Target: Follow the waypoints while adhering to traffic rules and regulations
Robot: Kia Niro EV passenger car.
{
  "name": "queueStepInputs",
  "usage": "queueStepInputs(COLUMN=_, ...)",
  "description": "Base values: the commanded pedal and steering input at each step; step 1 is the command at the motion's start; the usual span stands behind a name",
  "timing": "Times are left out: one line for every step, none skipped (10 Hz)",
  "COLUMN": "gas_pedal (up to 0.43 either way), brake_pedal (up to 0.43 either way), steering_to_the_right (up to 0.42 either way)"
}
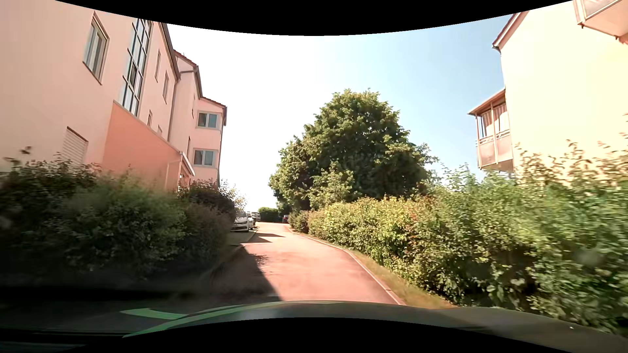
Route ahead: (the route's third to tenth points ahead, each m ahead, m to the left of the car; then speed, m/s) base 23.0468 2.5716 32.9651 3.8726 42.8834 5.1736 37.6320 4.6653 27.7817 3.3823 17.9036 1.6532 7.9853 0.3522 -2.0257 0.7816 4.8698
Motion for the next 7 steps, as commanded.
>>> queueStepInputs(gas_pedal=0.26, brake_pedal=0.0, steering_to_the_right=-0.05)
queueStepInputs(gas_pedal=0.26, brake_pedal=0.0, steering_to_the_right=-0.038)
queueStepInputs(gas_pedal=0.26, brake_pedal=0.0, steering_to_the_right=-0.033)
queueStepInputs(gas_pedal=0.26, brake_pedal=0.0, steering_to_the_right=-0.029)
queueStepInputs(gas_pedal=0.26, brake_pedal=0.0, steering_to_the_right=-0.028)
queueStepInputs(gas_pedal=0.26, brake_pedal=0.0, steering_to_the_right=-0.025)
queueStepInputs(gas_pedal=0.26, brake_pedal=0.0, steering_to_the_right=-0.023)
